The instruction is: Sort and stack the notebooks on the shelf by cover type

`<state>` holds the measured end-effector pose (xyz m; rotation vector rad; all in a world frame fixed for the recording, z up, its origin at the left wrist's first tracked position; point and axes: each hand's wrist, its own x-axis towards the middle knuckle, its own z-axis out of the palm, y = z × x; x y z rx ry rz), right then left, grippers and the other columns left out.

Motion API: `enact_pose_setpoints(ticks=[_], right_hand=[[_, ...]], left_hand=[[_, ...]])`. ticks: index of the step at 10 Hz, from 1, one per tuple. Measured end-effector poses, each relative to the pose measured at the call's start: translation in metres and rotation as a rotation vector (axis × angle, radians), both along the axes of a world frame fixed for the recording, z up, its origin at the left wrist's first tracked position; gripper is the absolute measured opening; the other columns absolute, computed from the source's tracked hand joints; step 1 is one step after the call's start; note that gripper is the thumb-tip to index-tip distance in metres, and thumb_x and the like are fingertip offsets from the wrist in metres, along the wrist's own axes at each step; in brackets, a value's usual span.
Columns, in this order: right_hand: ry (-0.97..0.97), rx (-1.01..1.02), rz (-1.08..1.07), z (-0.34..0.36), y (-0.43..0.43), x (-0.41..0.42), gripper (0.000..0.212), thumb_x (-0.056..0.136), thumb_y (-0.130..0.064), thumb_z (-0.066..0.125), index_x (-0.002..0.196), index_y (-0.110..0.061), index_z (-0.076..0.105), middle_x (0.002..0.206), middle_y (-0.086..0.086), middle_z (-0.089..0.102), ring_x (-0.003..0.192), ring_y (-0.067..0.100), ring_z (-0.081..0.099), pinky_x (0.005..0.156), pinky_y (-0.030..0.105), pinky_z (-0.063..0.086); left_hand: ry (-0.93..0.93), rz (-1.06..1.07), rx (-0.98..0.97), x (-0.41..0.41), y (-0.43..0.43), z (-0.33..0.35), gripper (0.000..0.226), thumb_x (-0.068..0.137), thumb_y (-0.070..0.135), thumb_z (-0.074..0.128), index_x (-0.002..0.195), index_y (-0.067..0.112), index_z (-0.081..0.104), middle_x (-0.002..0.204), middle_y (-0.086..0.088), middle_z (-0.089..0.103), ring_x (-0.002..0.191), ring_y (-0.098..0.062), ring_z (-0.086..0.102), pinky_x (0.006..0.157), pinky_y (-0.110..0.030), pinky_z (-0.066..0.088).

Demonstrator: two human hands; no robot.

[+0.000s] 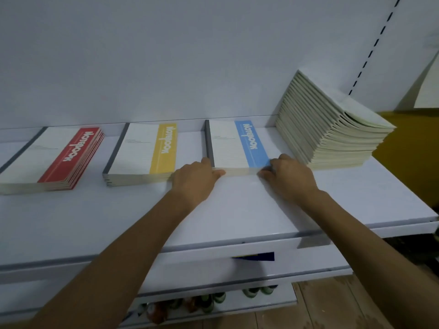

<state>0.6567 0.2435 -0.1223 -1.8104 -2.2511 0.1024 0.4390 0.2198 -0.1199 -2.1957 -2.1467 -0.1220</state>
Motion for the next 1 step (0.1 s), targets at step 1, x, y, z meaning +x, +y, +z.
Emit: enact_pose_setpoints(ticks=[1], right_hand=[[0.282, 0.005, 0.023, 0.0349, -0.0202, 0.0132, 0.059, 0.088, -0.051, 0.058, 0.137, -0.018, 0.047, 0.1, -0.003, 0.066, 0.097, 0.021, 0.062, 0.079, 0.033, 0.047]], left_hand=[[0.165, -0.011, 0.147, -0.0047, -0.0121, 0.0152, 0.048, 0.096, 0.056, 0.032, 0.102, 0.014, 0.054, 0.077, -0.001, 0.056, 0.069, -0.021, 0.054, 0.049, -0.026, 0.024]])
